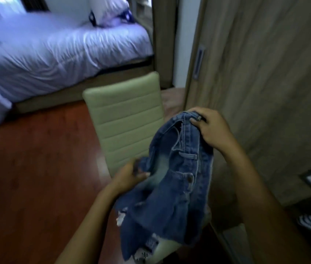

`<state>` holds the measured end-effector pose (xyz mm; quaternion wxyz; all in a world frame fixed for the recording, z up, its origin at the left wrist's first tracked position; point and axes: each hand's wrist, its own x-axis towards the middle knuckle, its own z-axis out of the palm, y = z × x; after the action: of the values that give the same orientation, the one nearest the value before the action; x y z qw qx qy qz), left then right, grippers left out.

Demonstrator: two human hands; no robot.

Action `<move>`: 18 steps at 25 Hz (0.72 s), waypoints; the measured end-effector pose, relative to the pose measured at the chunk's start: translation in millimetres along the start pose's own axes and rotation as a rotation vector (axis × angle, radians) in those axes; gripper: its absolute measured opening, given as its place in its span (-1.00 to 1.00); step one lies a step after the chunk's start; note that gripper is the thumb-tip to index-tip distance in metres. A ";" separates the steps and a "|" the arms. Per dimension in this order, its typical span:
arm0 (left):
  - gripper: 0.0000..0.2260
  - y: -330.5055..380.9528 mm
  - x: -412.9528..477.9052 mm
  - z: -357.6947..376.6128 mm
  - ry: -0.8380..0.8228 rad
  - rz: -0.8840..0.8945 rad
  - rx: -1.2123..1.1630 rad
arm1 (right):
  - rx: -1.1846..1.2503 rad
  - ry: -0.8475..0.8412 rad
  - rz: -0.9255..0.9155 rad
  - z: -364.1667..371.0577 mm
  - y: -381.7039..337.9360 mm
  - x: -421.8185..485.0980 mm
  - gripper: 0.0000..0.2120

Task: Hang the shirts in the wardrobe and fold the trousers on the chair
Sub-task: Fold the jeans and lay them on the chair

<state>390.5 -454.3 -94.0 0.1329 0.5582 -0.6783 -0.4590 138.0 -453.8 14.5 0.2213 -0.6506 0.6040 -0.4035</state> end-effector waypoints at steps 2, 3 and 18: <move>-0.35 57.2 -1.4 -32.0 0.229 0.221 -0.123 | -0.033 -0.021 -0.133 -13.0 -38.4 18.9 -0.84; -0.33 87.1 -2.5 -47.1 0.302 0.342 -0.136 | -0.038 -0.013 -0.187 -17.8 -55.6 26.7 -0.84; -0.83 277.4 -73.4 -201.6 0.609 0.991 -0.108 | 0.309 -0.054 -0.465 -135.5 -230.6 76.6 -0.78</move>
<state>379.0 -497.8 253.8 0.5490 0.2737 -0.7654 -0.1947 166.5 -460.9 291.2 0.2353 -0.7408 0.3640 -0.5133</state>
